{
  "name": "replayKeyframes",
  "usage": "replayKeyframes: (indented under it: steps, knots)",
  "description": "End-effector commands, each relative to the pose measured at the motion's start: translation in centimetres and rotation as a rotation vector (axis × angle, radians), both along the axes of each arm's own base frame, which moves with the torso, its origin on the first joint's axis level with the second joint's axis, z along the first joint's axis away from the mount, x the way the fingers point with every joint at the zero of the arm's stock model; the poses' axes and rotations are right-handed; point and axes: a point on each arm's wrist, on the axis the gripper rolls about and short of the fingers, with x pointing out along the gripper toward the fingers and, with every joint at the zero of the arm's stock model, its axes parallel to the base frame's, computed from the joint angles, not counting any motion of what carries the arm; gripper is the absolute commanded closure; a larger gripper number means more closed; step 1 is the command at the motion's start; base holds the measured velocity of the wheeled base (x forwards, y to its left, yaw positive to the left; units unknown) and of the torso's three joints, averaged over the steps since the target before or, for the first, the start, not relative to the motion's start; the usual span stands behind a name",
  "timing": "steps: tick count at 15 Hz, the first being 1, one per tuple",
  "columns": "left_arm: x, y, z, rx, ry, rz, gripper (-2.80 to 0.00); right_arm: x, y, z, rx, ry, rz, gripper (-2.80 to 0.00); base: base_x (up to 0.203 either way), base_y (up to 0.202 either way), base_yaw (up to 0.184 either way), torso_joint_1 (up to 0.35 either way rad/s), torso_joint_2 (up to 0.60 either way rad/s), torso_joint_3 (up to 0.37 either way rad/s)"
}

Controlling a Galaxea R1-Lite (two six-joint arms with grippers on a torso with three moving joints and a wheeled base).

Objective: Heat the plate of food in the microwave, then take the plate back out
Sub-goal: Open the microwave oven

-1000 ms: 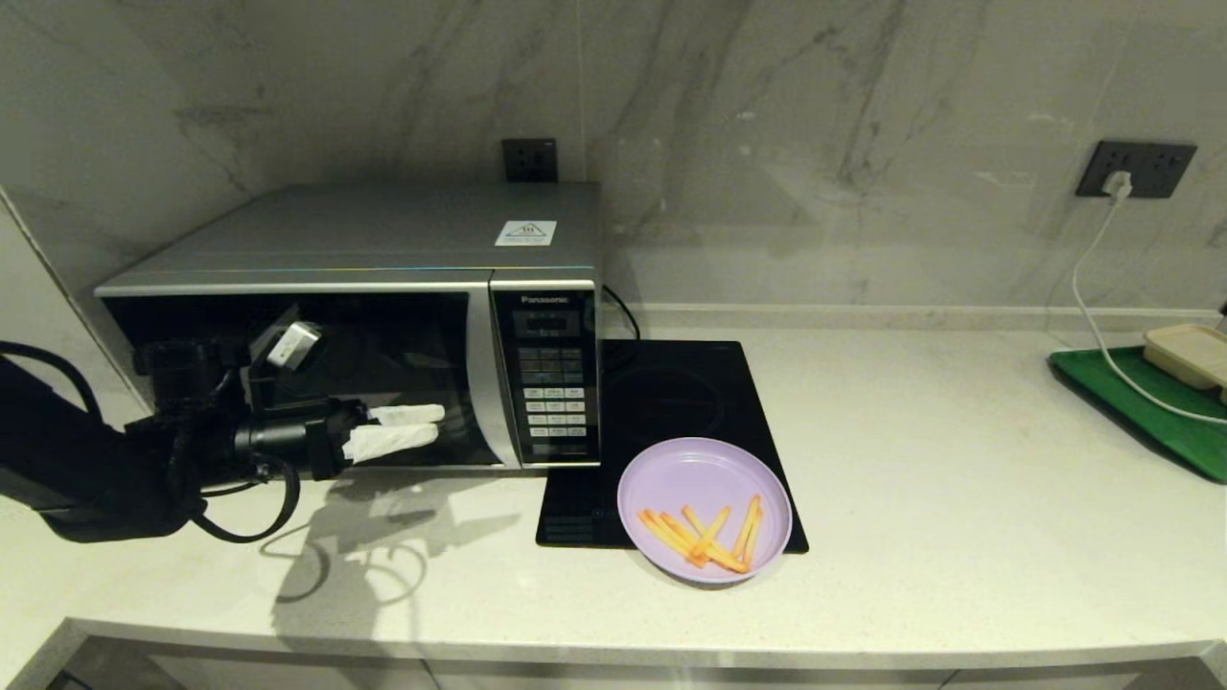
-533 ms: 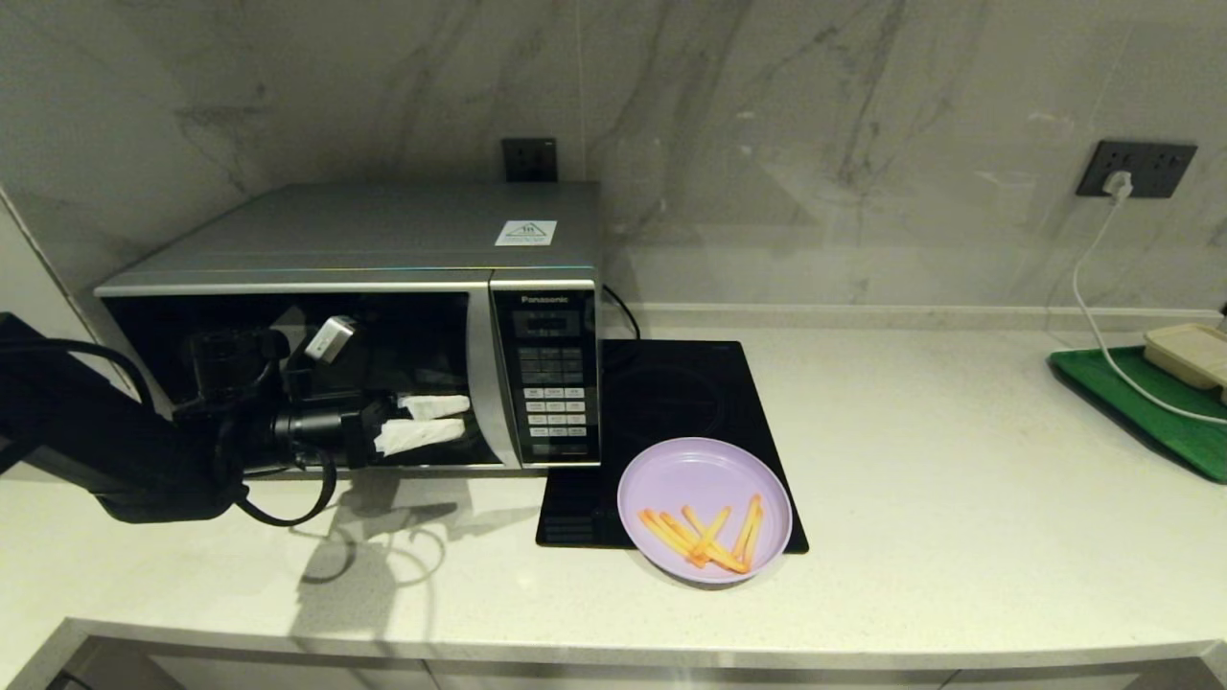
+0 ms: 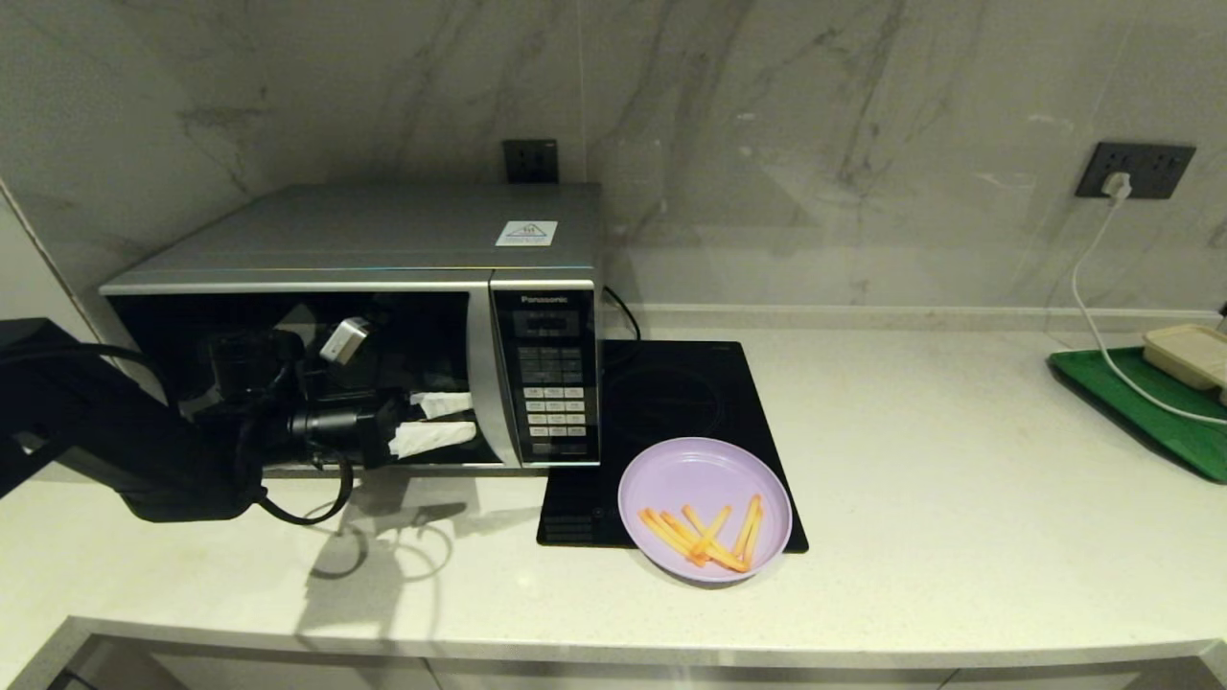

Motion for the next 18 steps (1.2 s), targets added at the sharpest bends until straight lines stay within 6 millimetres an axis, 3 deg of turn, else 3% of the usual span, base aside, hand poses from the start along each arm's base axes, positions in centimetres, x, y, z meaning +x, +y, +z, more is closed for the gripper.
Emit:
replayKeyframes:
  steps: [1, 7, 10, 18]
  knots:
    - [-0.7, -1.0, 0.1, -0.002, 0.002, -0.035, -2.80, 0.0, 0.0, 0.0, 0.001, 0.000, -0.001, 0.00, 0.000, 0.000, 0.000, 0.000, 0.00, 0.000]
    - [-2.2, -3.3, 1.0, -0.006, 0.008, -0.105, -2.80, 0.0, 0.0, 0.0, 0.001, 0.000, -0.001, 0.00, 0.000, 0.000, 0.000, 0.000, 0.00, 0.000]
    - [-2.6, -3.3, 1.6, -0.010, 0.018, -0.106, -2.80, 0.0, 0.0, 0.0, 0.001, 0.000, 0.001, 0.00, 0.000, 0.000, 0.000, 0.000, 0.00, 0.000]
    - [-4.4, -1.9, 0.9, -0.019, 0.087, -0.092, -2.80, 0.0, 0.0, 0.0, 0.001, 0.000, -0.001, 0.00, 0.000, 0.000, 0.000, 0.000, 0.00, 0.000]
